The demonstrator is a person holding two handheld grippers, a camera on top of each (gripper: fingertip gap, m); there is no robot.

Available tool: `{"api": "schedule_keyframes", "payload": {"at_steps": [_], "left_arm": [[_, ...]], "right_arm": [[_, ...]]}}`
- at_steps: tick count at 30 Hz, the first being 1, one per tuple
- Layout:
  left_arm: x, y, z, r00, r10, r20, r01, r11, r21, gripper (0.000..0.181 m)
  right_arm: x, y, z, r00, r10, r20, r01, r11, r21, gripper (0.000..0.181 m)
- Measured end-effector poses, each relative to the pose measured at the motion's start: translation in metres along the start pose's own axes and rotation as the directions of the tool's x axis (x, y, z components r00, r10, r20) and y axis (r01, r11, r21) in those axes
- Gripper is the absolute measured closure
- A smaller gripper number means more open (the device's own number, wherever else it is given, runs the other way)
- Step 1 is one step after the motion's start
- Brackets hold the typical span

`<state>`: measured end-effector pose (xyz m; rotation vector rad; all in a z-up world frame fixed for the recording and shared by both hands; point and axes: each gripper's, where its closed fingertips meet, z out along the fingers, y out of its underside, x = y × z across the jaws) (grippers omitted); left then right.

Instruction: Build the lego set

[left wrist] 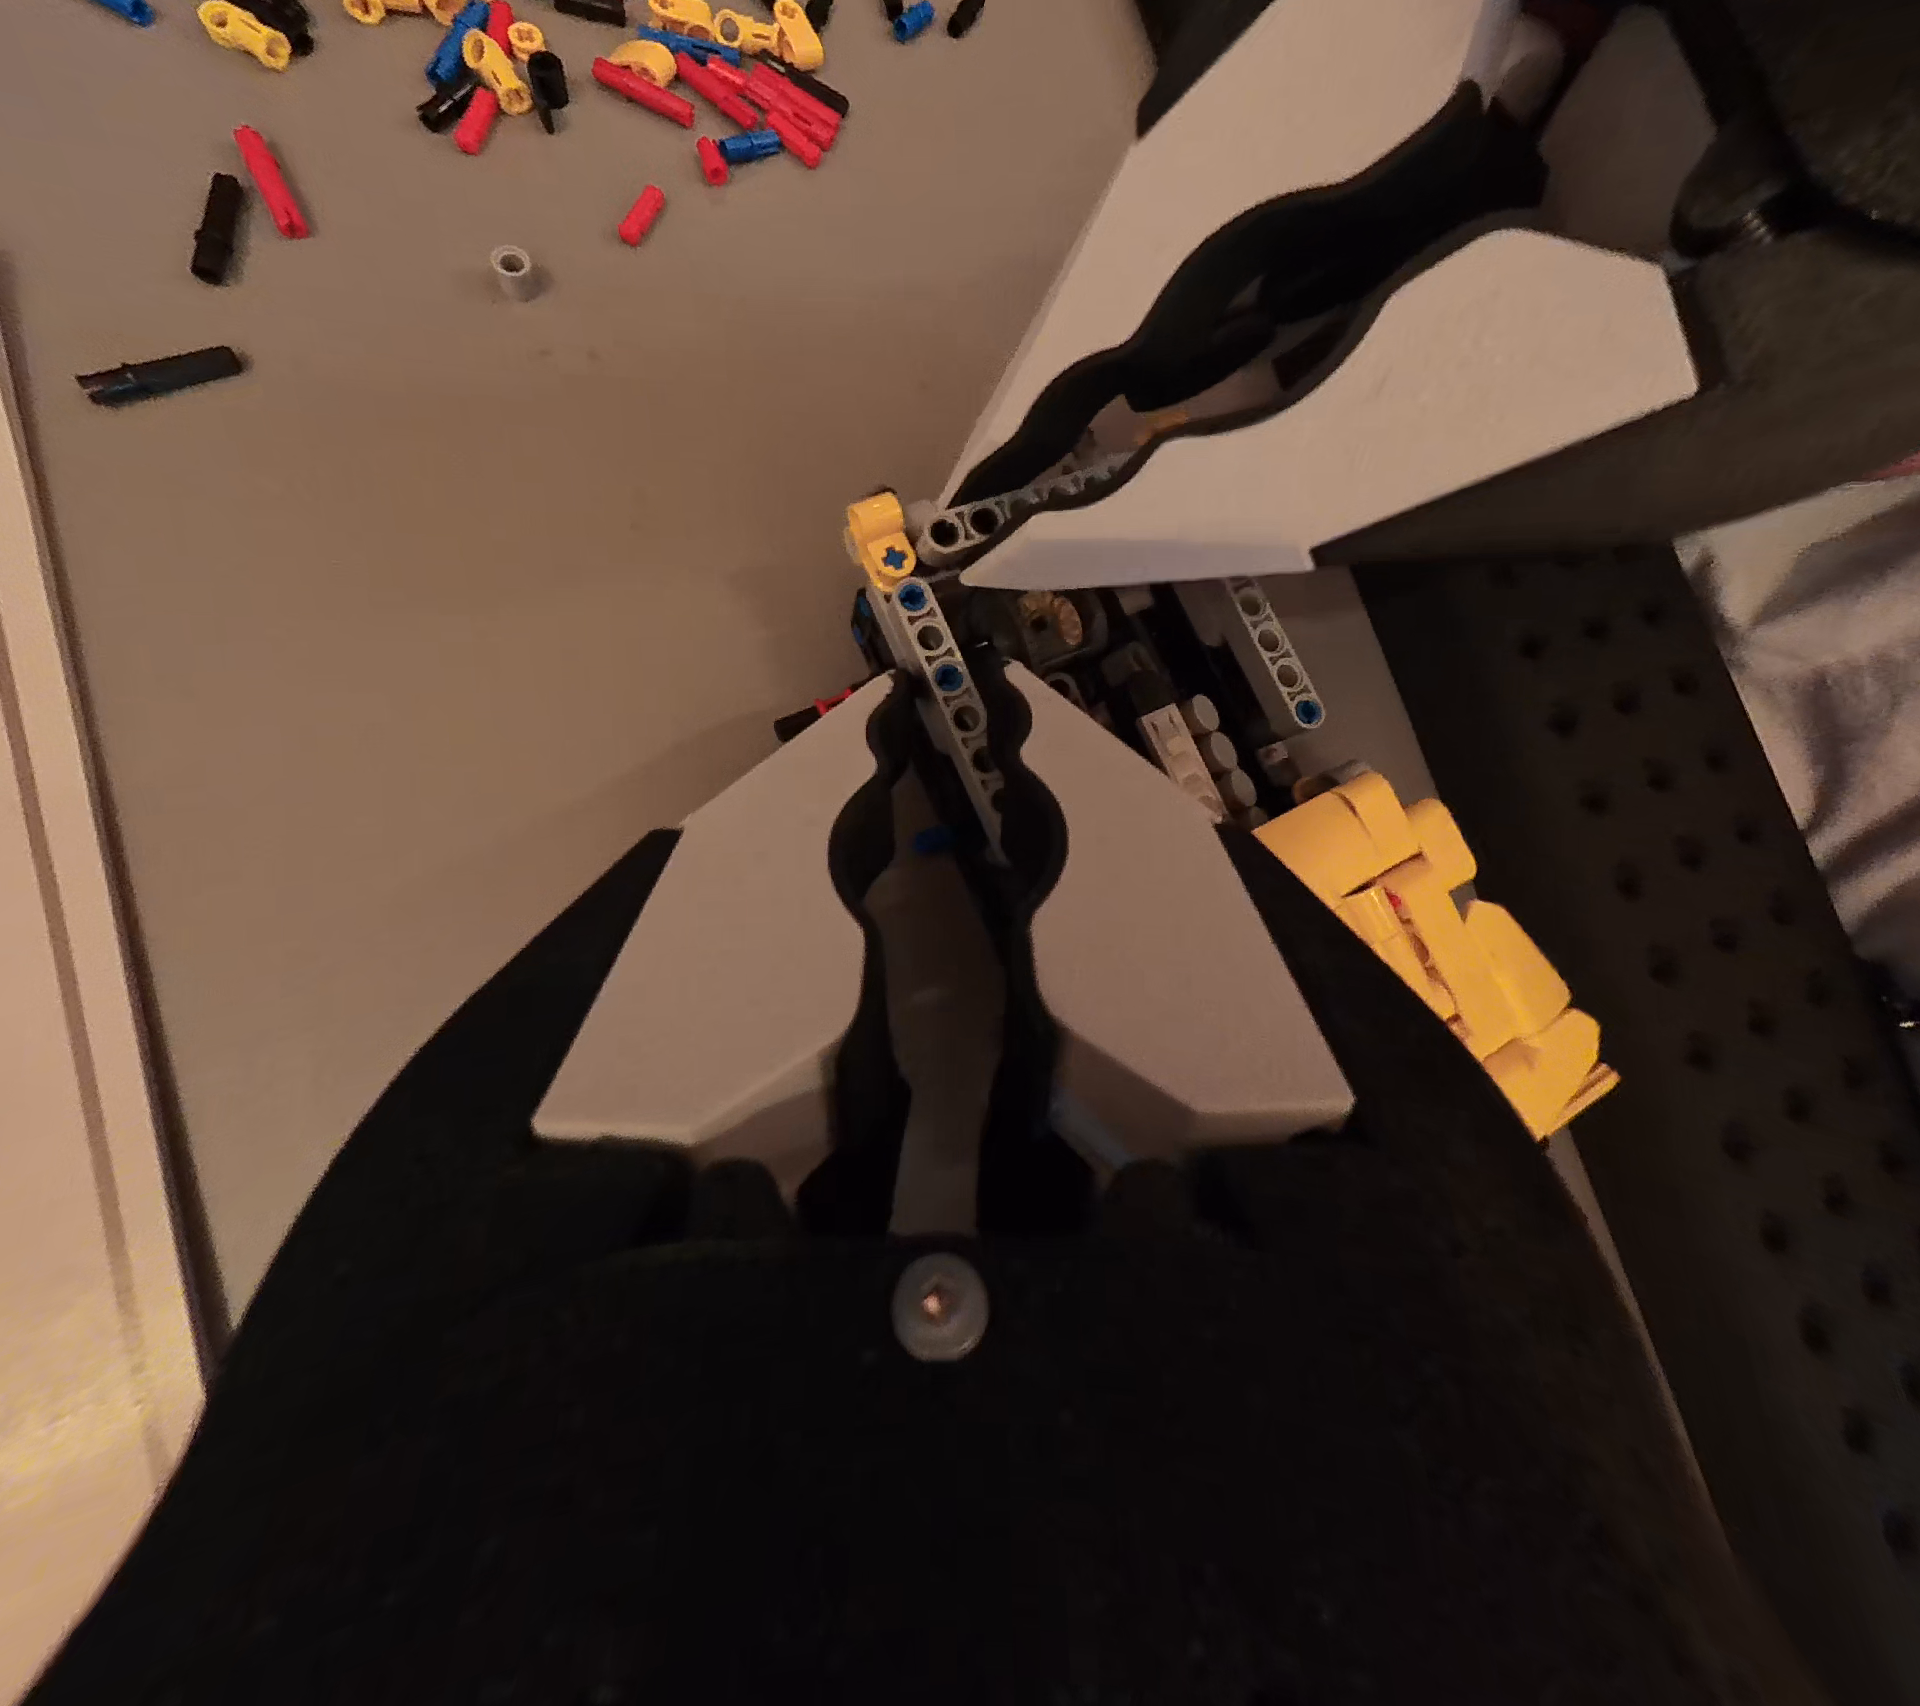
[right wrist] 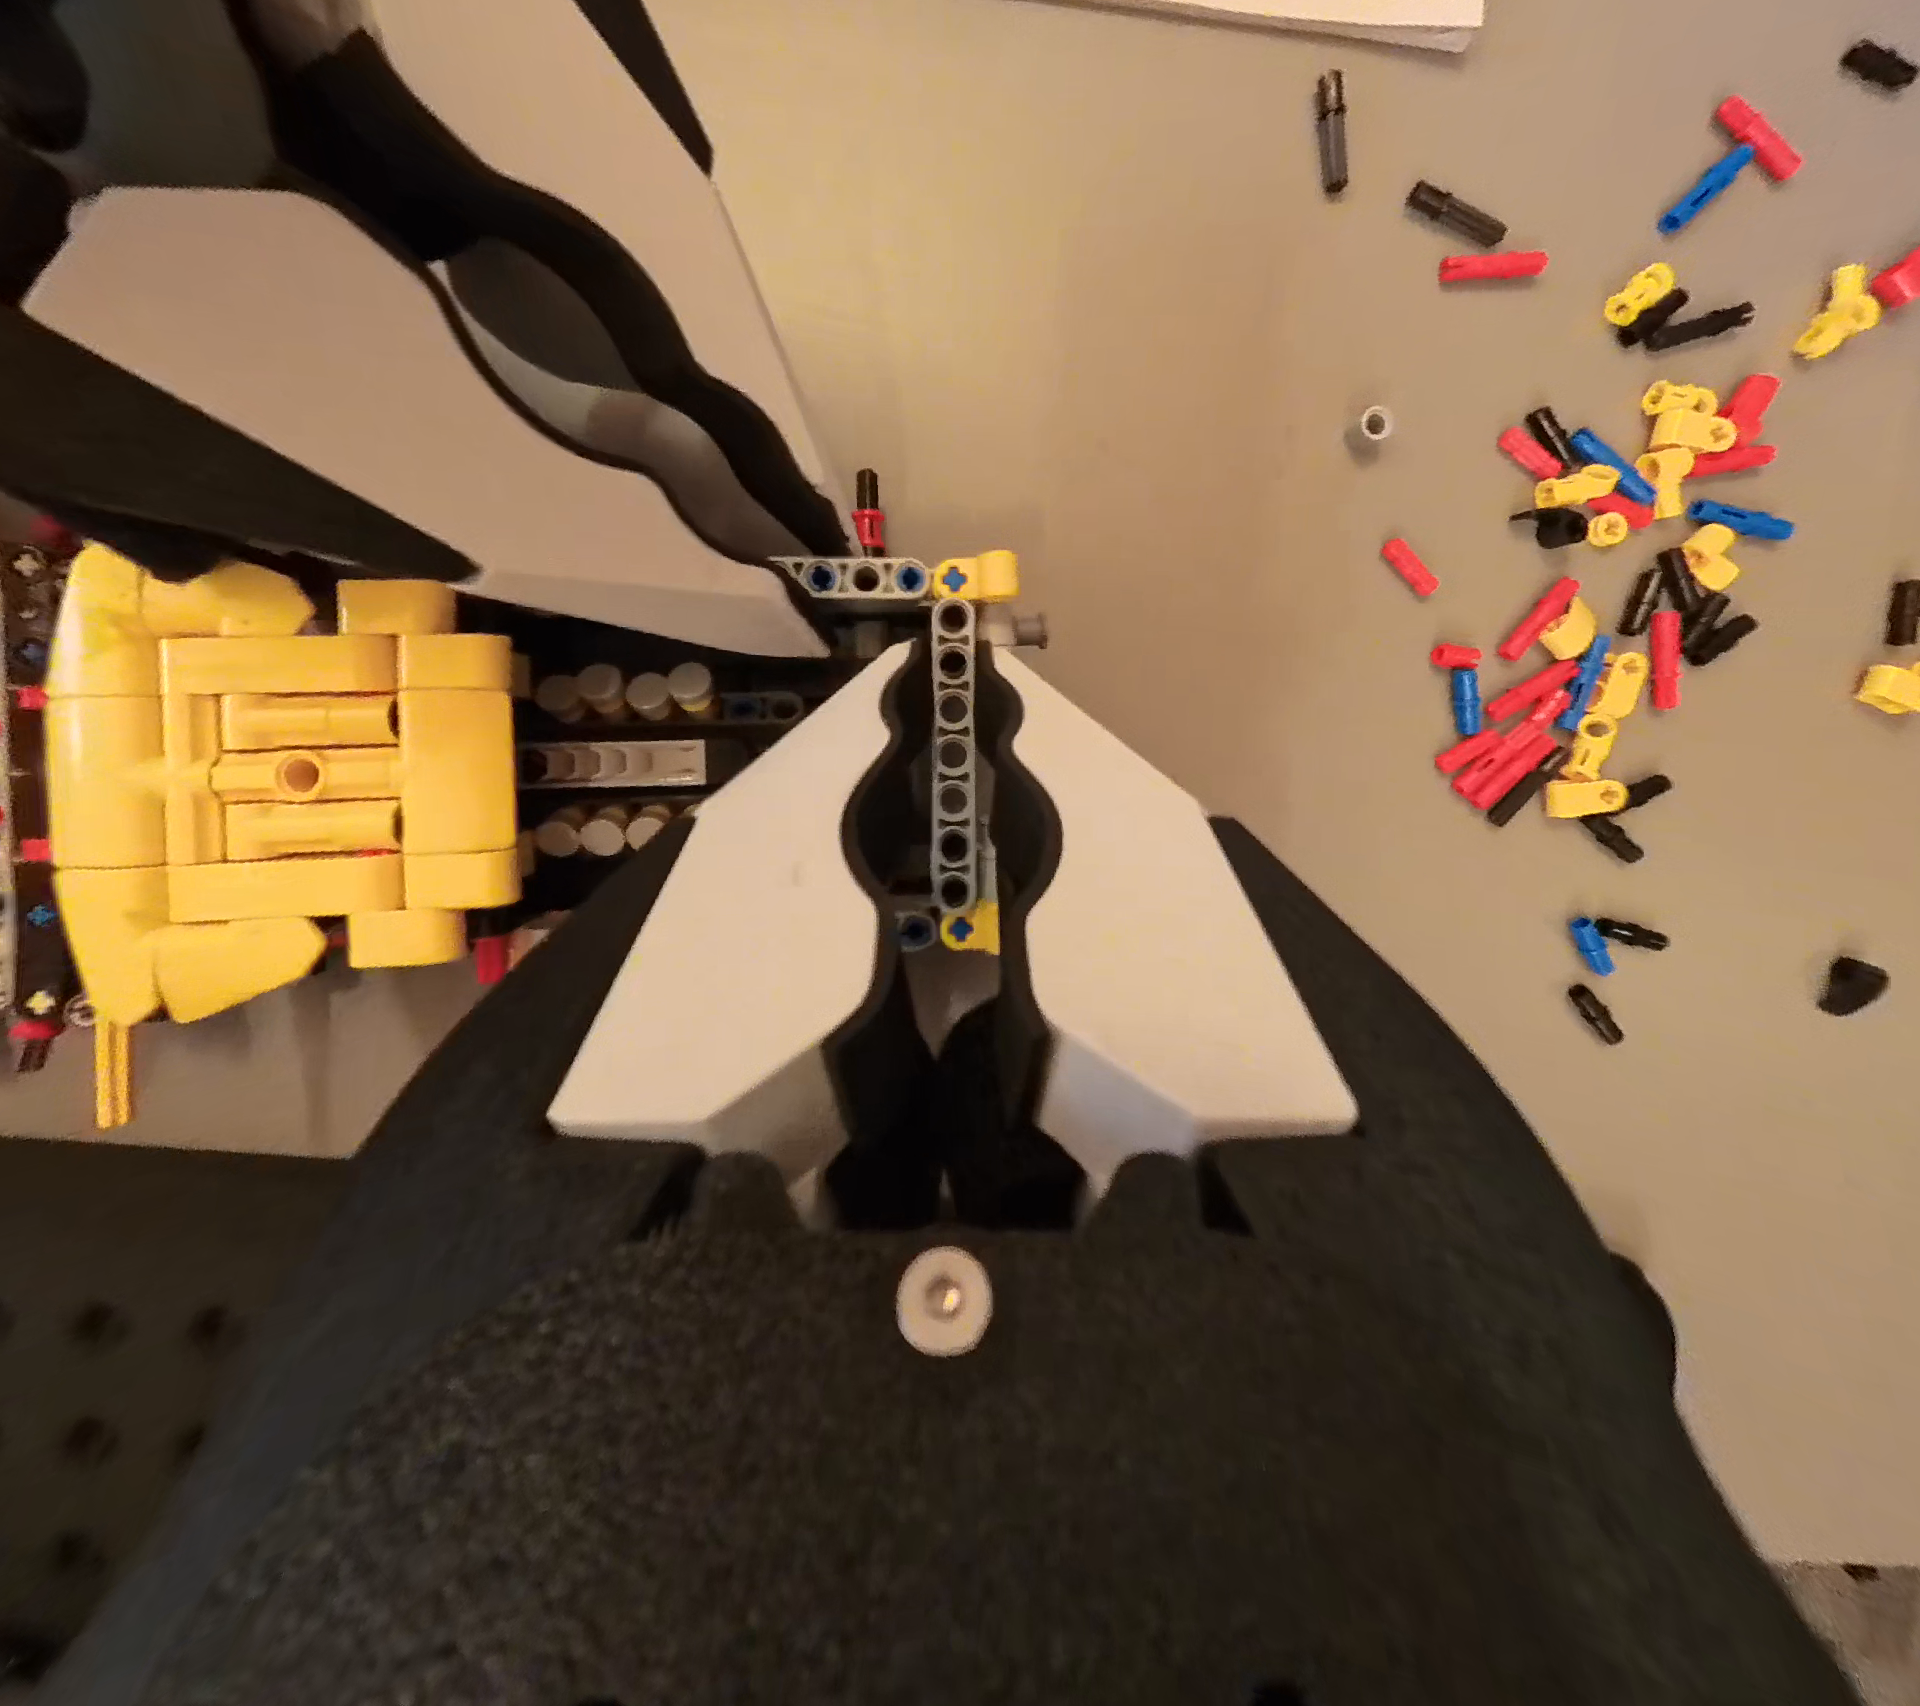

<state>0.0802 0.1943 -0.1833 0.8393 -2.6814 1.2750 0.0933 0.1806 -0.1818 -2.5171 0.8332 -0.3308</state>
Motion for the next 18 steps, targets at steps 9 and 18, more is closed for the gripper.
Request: {"api": "schedule_keyframes", "payload": {"at_steps": [9, 18], "left_arm": [[0.0005, -0.001, 0.0007, 1.0, -0.011, 0.002, 0.011, 1.0, 0.0, 0.168], [0.0004, -0.0007, 0.0009, 1.0, 0.008, 0.019, -0.008, 1.0, -0.005, 0.168]], "right_arm": [[0.0003, 0.0019, 0.0008, 0.995, -0.077, -0.065, 0.075, 0.997, -0.028, 0.174], [0.0005, 0.0, 0.0008, 0.992, 0.049, 0.115, -0.048, 0.999, -0.015, 0.174]]}}
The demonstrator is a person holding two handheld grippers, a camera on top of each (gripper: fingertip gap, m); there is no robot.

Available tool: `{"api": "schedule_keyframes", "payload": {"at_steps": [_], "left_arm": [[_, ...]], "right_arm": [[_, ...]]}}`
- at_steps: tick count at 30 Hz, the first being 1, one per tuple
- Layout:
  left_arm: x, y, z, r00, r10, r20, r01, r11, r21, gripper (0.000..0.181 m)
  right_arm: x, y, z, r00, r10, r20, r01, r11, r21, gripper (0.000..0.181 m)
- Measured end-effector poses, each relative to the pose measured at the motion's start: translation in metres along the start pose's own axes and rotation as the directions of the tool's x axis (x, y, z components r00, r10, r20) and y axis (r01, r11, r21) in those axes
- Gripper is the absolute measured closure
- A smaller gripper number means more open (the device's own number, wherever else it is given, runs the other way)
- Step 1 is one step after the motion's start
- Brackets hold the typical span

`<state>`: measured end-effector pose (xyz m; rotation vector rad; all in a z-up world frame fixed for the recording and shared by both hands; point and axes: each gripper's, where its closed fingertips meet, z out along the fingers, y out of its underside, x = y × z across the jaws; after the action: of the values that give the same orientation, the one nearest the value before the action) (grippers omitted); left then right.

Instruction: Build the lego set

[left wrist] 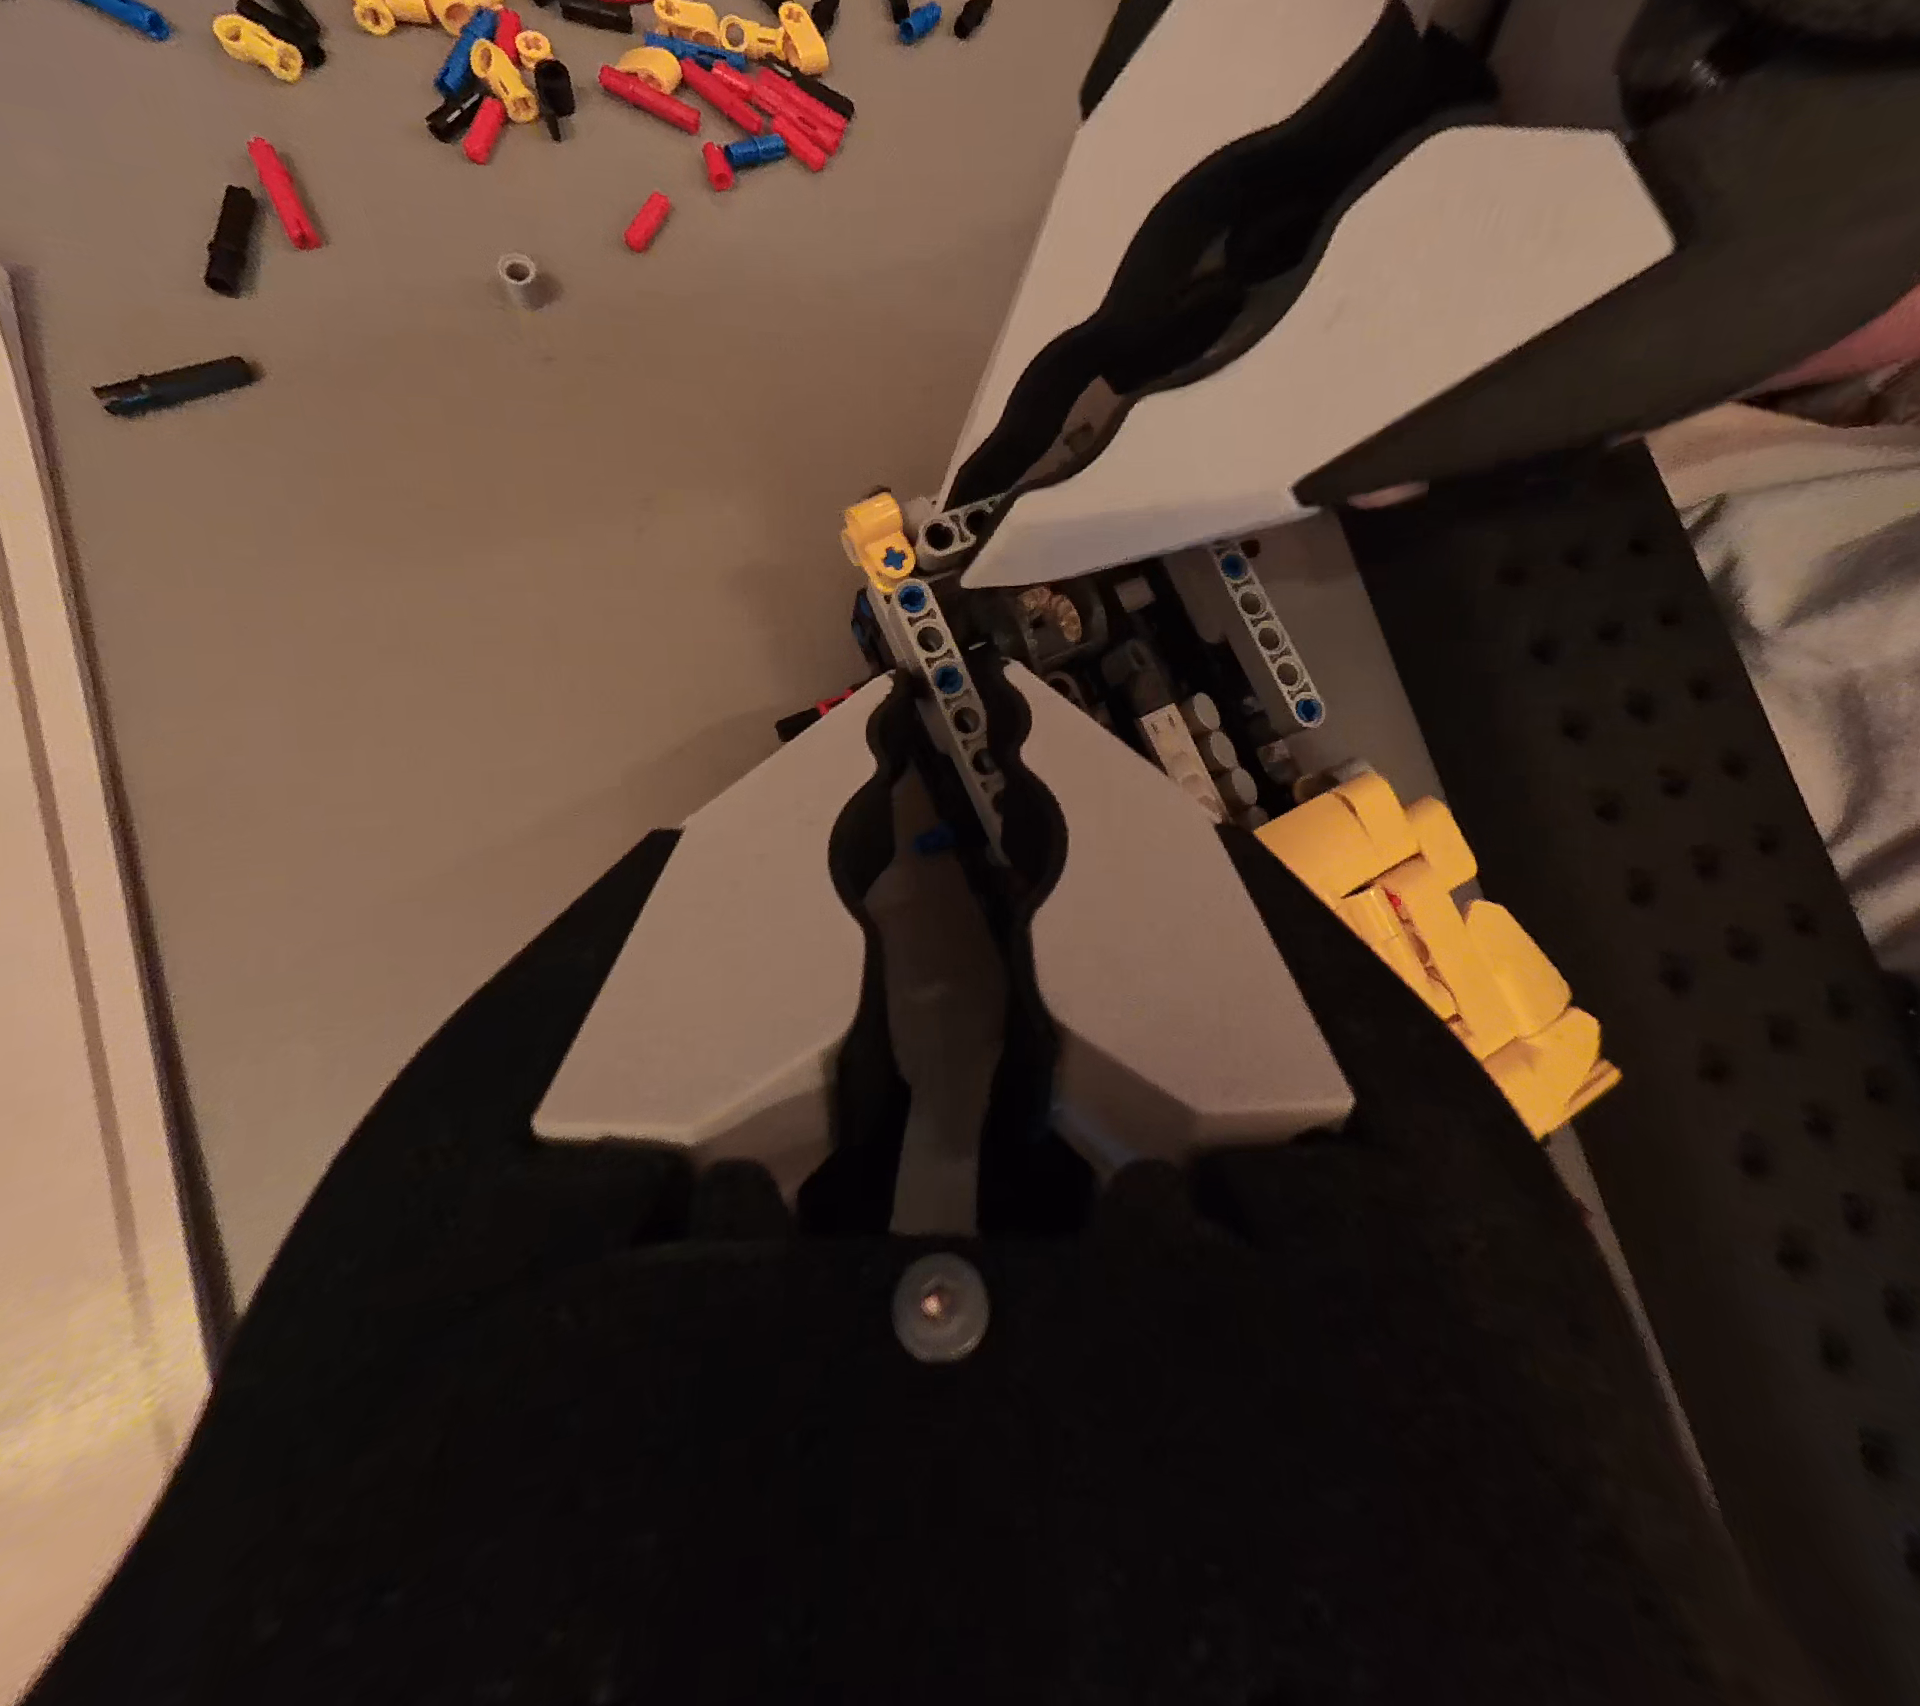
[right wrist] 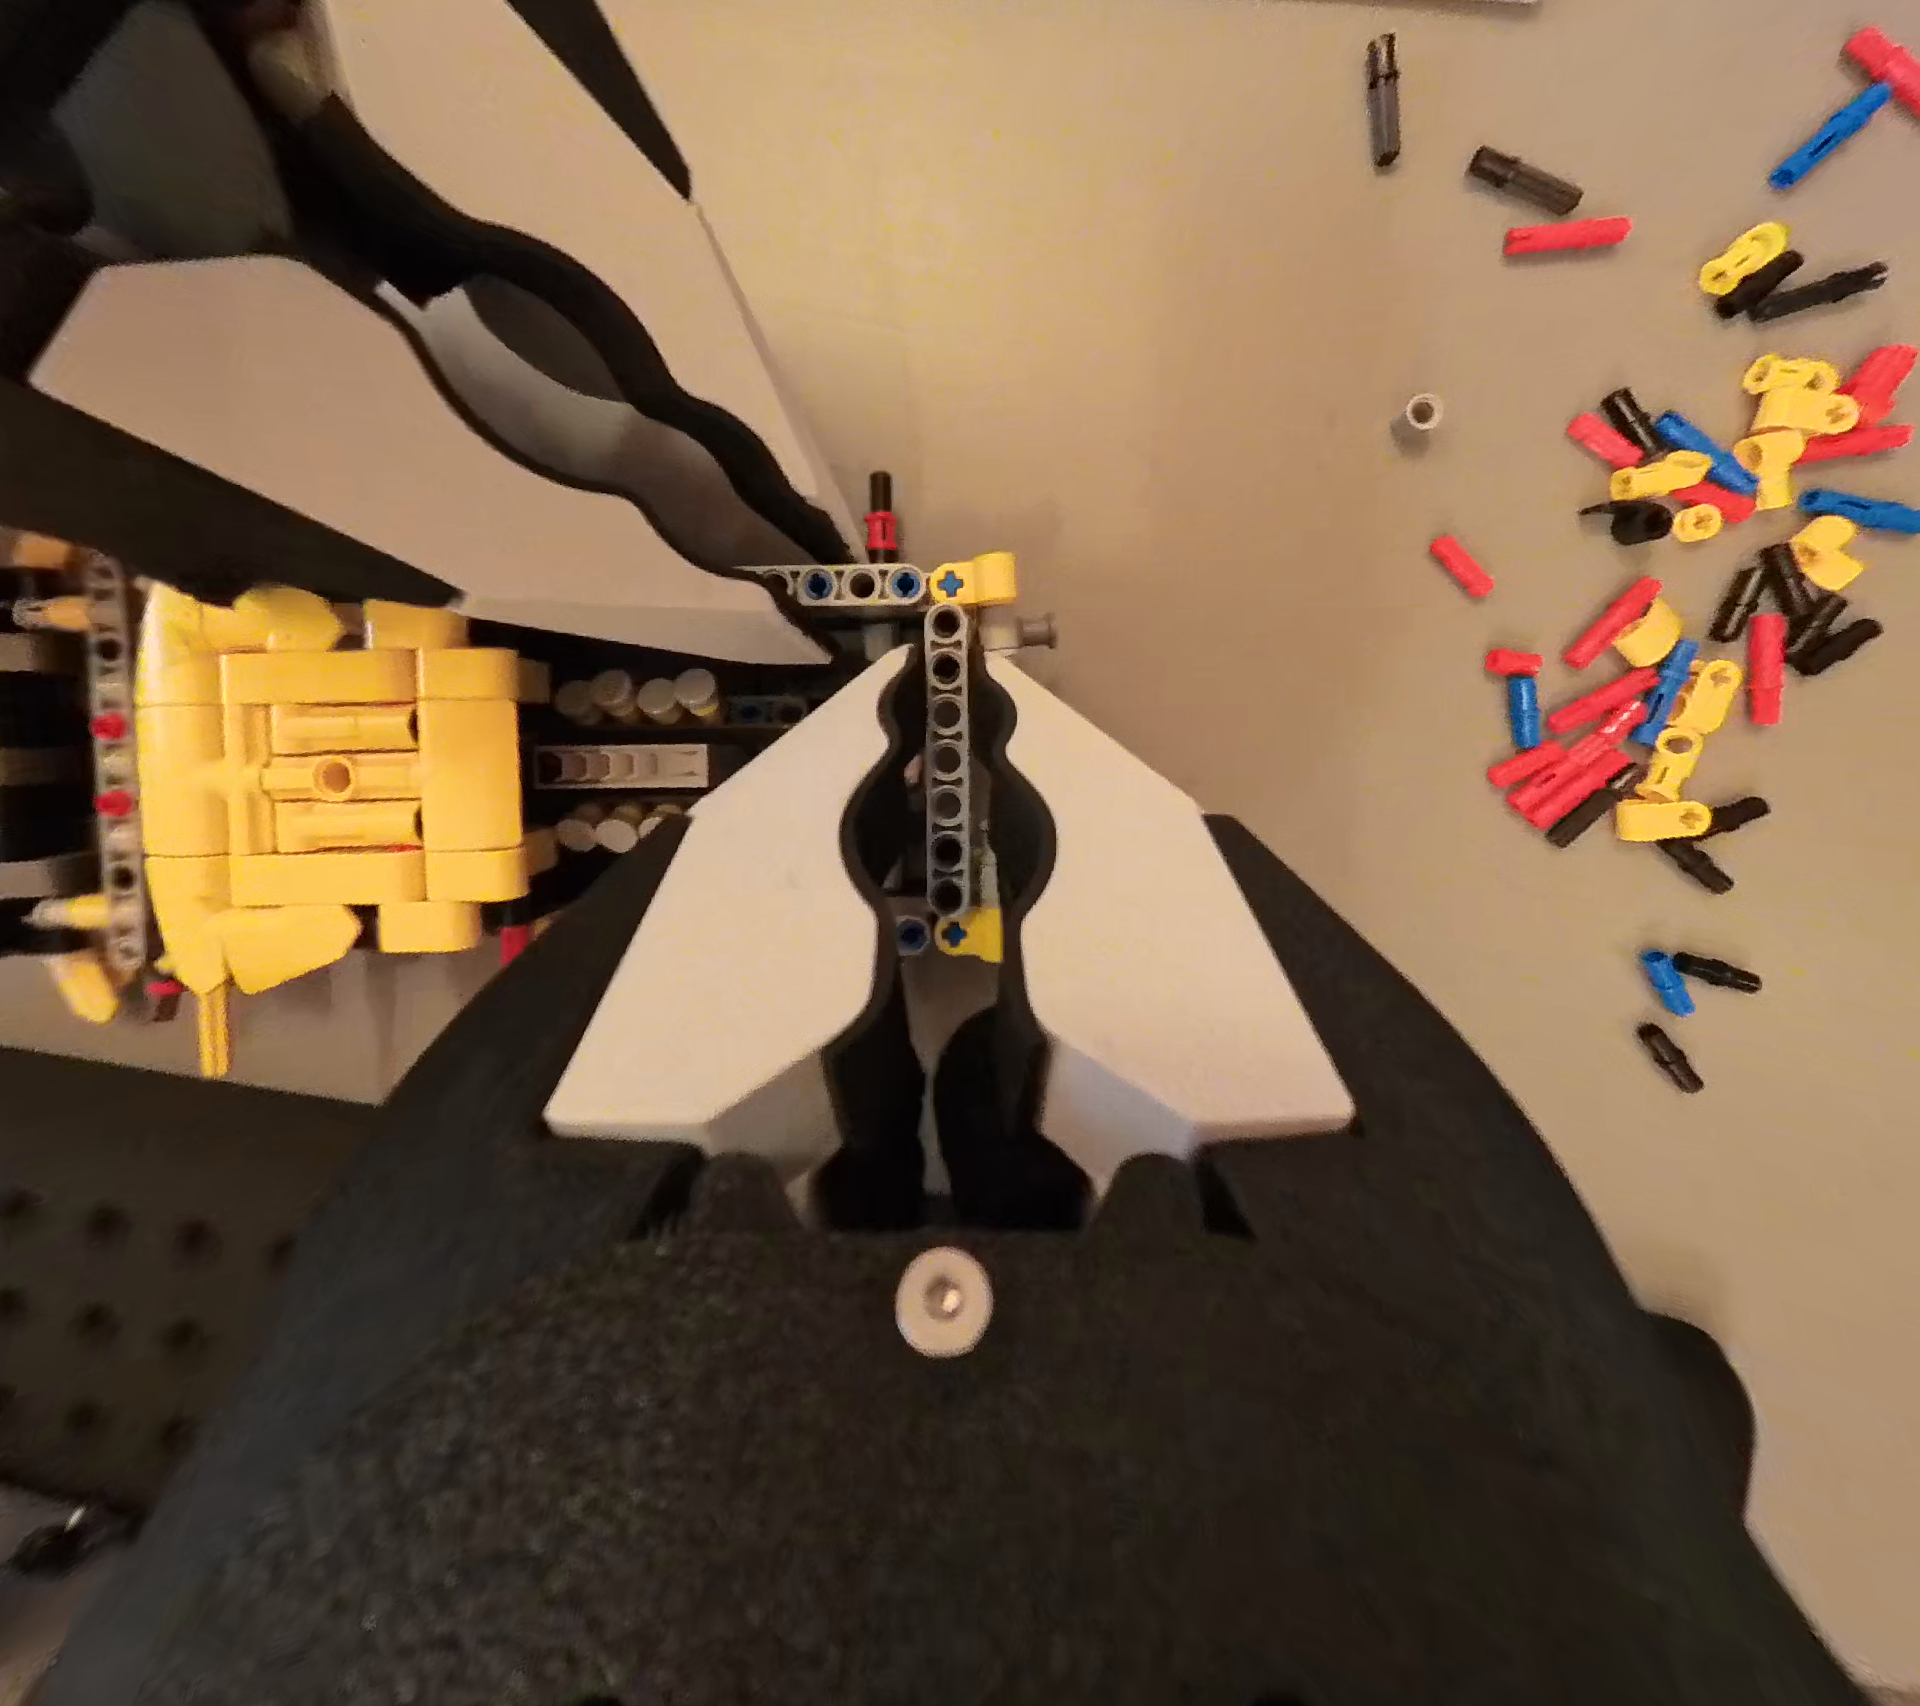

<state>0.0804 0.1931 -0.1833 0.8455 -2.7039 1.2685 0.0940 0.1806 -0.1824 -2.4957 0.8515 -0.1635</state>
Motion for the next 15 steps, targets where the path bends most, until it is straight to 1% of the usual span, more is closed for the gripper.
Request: {"api": "schedule_keyframes", "payload": {"at_steps": [2, 3, 4, 6, 7, 8, 10, 11, 12, 14, 15], "left_arm": [[0.001, -0.001, 0.001, 1.0, 0.005, -0.002, -0.005, 1.0, 0.001, 0.168], [0.002, -0.001, 0.001, 1.0, 0.003, -0.011, -0.003, 1.0, 0.001, 0.168], [0.004, -0.001, 0.002, 1.0, 0.005, -0.017, -0.005, 1.0, 0.003, 0.168], [0.007, -0.001, 0.003, 1.0, 0.02, -0.021, -0.02, 1.0, -0.001, 0.168], [0.006, -0.001, 0.003, 0.999, 0.035, -0.007, -0.035, 0.999, -0.006, 0.169], [0.004, -0.001, 0.002, 0.999, 0.045, 0.01, -0.045, 0.999, -0.009, 0.169], [0.002, 0.0, 0.0, 0.999, 0.05, 0.013, -0.05, 0.999, -0.012, 0.169], [0.003, -0.001, 0.0, 0.999, 0.054, 0.009, -0.054, 0.998, -0.01, 0.169], [0.003, -0.002, 0.0, 0.998, 0.057, 0.009, -0.057, 0.998, -0.002, 0.169], [0.005, -0.006, -0.004, 0.997, 0.072, 0.007, -0.072, 0.997, 0.019, 0.169], [0.005, -0.009, -0.008, 0.996, 0.09, 0.023, -0.09, 0.995, 0.034, 0.169]], "right_arm": [[-0.001, 0.001, -0.001, 1.0, 0.0, 0.025, 0.001, 1.0, -0.003, 0.174], [-0.004, 0.002, -0.003, 0.999, -0.019, 0.048, 0.019, 1.0, -0.008, 0.168], [-0.009, 0.004, -0.005, 0.995, -0.025, 0.096, 0.026, 1.0, -0.01, 0.159], [-0.015, 0.007, -0.012, 0.981, 0.014, 0.194, -0.015, 1.0, 0.003, 0.147], [-0.014, 0.006, -0.018, 0.974, 0.037, 0.226, -0.046, 0.998, 0.033, 0.139], [-0.012, 0.003, -0.026, 0.965, 0.054, 0.256, -0.076, 0.994, 0.077, 0.139], [-0.011, -0.008, -0.048, 0.928, 0.08, 0.364, -0.155, 0.971, 0.183, 0.137], [-0.008, -0.012, -0.057, 0.908, 0.08, 0.411, -0.186, 0.956, 0.226, 0.131], [-0.001, -0.013, -0.063, 0.897, 0.098, 0.431, -0.224, 0.942, 0.251, 0.129], [0.015, -0.006, -0.063, 0.888, 0.133, 0.44, -0.271, 0.925, 0.267, 0.125], [0.019, -0.001, -0.059, 0.875, 0.154, 0.458, -0.297, 0.919, 0.259, 0.115]]}}
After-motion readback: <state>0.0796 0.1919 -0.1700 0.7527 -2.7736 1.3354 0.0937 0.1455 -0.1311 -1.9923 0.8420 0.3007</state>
